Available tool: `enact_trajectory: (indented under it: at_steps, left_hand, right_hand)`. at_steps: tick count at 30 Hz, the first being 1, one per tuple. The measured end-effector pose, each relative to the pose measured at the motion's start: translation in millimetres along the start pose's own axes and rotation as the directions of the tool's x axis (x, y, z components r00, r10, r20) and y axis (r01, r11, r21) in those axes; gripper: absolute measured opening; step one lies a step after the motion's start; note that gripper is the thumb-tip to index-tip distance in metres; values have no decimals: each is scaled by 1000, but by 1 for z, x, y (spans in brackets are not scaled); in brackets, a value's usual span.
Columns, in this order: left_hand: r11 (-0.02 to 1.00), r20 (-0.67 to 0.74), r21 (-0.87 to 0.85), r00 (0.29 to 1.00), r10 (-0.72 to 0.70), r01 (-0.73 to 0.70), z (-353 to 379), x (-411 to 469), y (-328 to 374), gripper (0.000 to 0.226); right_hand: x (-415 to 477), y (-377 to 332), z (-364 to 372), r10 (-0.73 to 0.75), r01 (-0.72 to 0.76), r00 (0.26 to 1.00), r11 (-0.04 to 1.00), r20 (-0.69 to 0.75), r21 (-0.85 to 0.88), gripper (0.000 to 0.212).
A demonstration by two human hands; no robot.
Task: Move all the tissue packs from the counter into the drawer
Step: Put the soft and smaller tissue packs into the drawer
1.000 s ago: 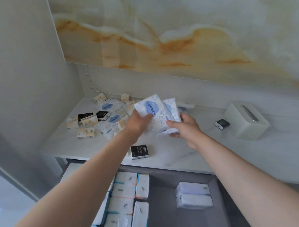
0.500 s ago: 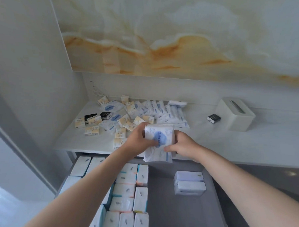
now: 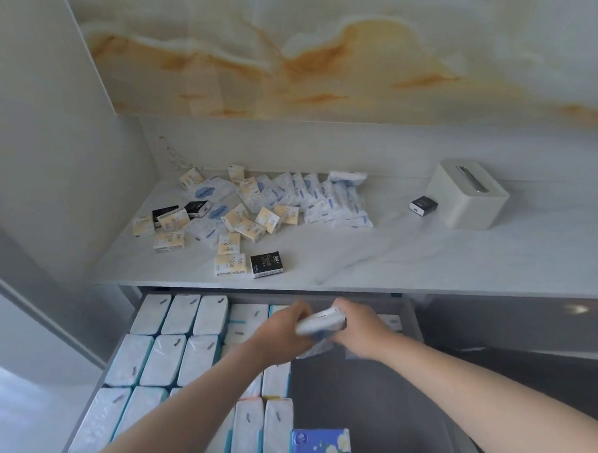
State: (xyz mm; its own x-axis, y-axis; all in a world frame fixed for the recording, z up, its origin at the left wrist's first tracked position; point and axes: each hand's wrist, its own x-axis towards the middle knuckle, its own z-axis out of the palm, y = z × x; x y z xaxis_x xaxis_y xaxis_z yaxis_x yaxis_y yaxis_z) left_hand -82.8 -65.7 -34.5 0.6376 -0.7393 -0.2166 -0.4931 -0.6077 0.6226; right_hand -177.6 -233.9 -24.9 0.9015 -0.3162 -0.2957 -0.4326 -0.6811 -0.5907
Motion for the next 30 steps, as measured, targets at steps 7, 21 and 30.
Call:
enact_trajectory:
  at_steps: [7,21,30]
  left_hand:
    - [993,25,114,999,-31,28,10,24,-26,40]
    - [895,-142,445,989,36,31,31,61,-57,42]
    - [825,19,563,999,36,-40,22,56,-45,40]
  right_hand:
    - [32,13,39,142,-139,989,988,-43,70,18]
    - [64,21,80,531,-473,845,801,-69,366,43]
    - [57,19,59,389,-391,921,916,36,92,53]
